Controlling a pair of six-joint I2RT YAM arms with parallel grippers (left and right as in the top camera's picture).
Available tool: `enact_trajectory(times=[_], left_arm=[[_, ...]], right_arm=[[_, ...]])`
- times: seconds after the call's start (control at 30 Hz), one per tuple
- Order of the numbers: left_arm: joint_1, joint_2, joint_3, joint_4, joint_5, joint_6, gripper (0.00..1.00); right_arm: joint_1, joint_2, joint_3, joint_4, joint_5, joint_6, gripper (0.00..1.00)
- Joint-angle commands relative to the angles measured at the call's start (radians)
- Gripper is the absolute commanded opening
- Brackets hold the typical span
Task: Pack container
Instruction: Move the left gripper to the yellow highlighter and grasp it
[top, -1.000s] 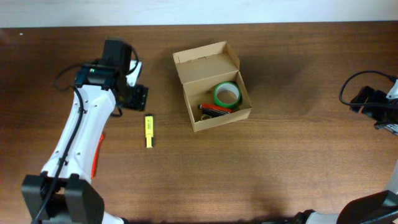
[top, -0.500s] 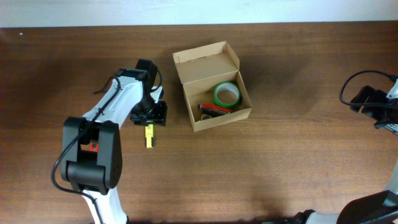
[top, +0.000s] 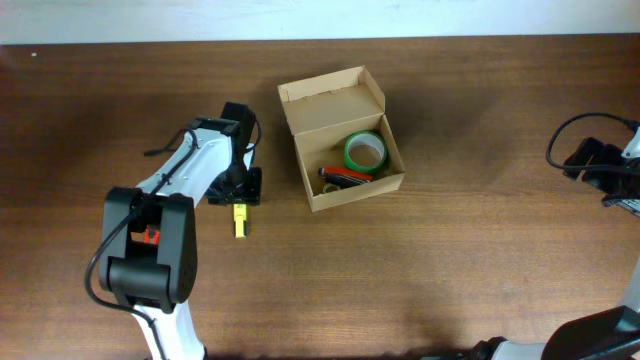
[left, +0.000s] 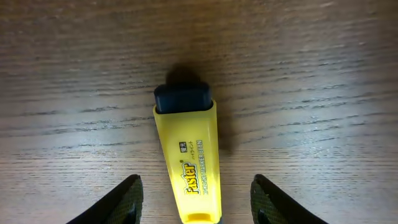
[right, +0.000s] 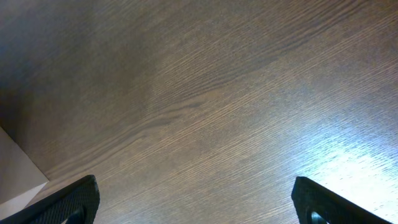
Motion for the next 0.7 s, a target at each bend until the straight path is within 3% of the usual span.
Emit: enact_trajectory(times=[0.0,0.13,0.23,0.33,0.43,0.53,0.67], left_arm=[[0.001,0.003,-0.033,0.012,0.012,-0.025,0.54],[0.001,0.003,-0.071,0.033,0.037,-0.038,0.49],[0.002,0.003,-0.071,0.047,0.048,-0.038,0.33],[0.002,0.003,-0.071,0.052,0.048,-0.038,0.29],[0.002,0.003,-0.071,0.062,0.055,-0.038,0.02],[0.002,0.003,-0.071,0.066,0.054,-0.031,0.02],[0.001,0.003,0.031,-0.041,0.055,0.137,0.02]], right_arm=[[-0.002,-0.008,-0.005,0.003,-0.013,0.008,0.99],[-0.002,-0.008,-0.005,0.003,-0.013,0.009,0.99],[-0.002,-0.008,-0.005,0.002,-0.013,0.009,0.99],[-0.002,-0.008,-0.005,0.002,-0.013,0.009,0.99],[-0.002,-0.008,-0.005,0.002,-0.017,0.009,0.99],[-0.002,-0.008,-0.005,0.001,-0.017,0.009,0.99],[-0.002,-0.008,-0.005,-0.001,-0.016,0.008,0.99]])
